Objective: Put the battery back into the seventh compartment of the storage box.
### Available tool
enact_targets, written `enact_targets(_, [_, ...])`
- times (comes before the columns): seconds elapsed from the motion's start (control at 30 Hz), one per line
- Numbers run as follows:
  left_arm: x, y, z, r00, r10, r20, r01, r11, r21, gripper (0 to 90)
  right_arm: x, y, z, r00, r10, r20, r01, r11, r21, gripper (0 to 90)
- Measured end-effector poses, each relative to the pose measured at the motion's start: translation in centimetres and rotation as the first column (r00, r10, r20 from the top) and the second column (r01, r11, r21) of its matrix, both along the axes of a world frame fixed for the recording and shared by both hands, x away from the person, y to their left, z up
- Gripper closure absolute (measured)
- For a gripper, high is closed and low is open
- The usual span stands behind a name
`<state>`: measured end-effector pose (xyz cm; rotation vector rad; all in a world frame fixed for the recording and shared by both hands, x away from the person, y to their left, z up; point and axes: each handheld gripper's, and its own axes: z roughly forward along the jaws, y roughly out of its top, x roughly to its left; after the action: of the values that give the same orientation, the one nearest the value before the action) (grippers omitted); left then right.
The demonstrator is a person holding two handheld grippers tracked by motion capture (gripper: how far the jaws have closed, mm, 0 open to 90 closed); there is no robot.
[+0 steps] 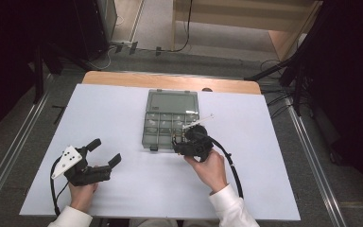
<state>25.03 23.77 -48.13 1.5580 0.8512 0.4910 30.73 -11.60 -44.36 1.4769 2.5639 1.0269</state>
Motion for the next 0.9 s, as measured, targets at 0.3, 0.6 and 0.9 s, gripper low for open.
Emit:
enact_targets(0.3, [0.0,0.0,0.0,1.0,0.001,0.001,-0.001,1.0,0.0,4.5,1.0,-0.4,-0.5,0.9967,-0.072,-0.035,0.075,0.9939,0.081,78.1])
enact_targets(0.6, [0.0,-0.1,0.0,1.0,-0.001,-0.001,0.001,1.0,-0.002,4.5,1.9,-0.5,-0.9,0.9885,-0.142,-0.053,0.147,0.9803,0.131,77.9])
enact_targets(0.9, [0.0,0.0,0.0,1.0,0.0,0.0,0.0,1.0,-0.002,4.5,3.1,-1.0,-2.2,0.9601,-0.265,-0.089,0.278,0.9397,0.199,77.8])
